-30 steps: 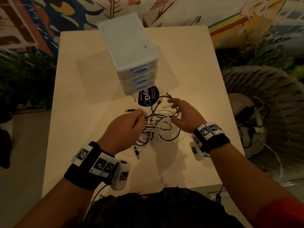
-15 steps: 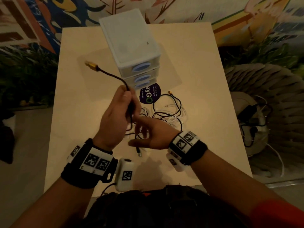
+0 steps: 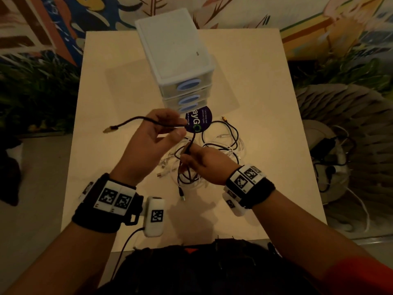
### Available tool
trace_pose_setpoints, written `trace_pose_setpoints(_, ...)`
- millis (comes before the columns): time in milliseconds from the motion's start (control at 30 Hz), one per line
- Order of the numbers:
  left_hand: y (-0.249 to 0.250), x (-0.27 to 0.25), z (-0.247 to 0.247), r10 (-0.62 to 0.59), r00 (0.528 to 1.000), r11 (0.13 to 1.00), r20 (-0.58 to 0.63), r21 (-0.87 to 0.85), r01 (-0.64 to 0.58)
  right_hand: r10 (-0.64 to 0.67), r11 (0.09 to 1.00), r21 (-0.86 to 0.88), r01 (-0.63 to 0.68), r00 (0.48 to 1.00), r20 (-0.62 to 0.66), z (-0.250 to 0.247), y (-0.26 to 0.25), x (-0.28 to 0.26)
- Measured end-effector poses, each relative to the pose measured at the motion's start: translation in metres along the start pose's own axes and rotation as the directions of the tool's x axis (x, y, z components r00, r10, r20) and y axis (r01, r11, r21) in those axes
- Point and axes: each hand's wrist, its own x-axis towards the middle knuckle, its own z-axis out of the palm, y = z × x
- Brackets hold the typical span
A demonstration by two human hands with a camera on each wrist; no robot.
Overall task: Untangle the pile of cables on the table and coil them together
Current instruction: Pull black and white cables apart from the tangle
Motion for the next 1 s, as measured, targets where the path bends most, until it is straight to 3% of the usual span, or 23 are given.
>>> trace_pose_setpoints(133,-0.017,-0.002,0.013,-0.124,0.991,0.955,0.043,0.275,0.107,0.082,0.98,-0.186,-0.07,0.995,0.059,-0.002,-0.005,0.0)
trace_pose_setpoints(200,-0.027,-0.003,0.018,-0.171,0.984,0.926,0.049,0.348,0.144,0.057,0.976,-0.214,-0.045,0.997,0.051,-0.004,-0.008,0.002)
trace_pose_setpoints(300,-0.031,-0.003,0.018,-0.146,0.989,0.94,0.033,0.315,0.128,-0.045,0.99,-0.137,0.038,0.998,-0.048,-0.006,-0.011,0.001)
trace_pose_setpoints(400,-0.028,0.002,0.009,-0.11,0.982,0.98,-0.157,0.149,0.133,-0.1,0.981,-0.168,0.094,0.995,-0.027,-0.008,0.0,-0.006)
trace_pose_setpoints(467,-0.024,0.004,0.003,-0.114,0.97,0.993,-0.217,0.017,0.121,-0.043,0.988,-0.147,0.041,0.999,-0.009,-0.008,0.011,-0.01)
trace_pose_setpoints(567,-0.022,0.003,0.0,-0.145,0.966,0.986,-0.212,-0.115,0.123,0.061,0.983,-0.174,-0.064,0.998,-0.019,-0.005,0.025,-0.011)
trace_pose_setpoints(767,-0.025,-0.001,0.006,-0.195,0.924,0.974,-0.33,-0.171,0.145,0.1,0.945,-0.308,-0.112,0.993,-0.056,-0.001,0.043,0.0)
trace_pose_setpoints(900,-0.032,0.004,-0.005,-0.283,0.864,0.958,-0.417,-0.159,0.238,0.062,0.952,-0.286,-0.11,0.983,-0.172,-0.008,0.053,-0.004)
trace_pose_setpoints(1000,-0.039,0.006,-0.012,-0.314,0.835,0.949,-0.452,-0.157,0.271,0.02,0.945,-0.295,-0.143,0.923,-0.385,-0.017,0.06,-0.016)
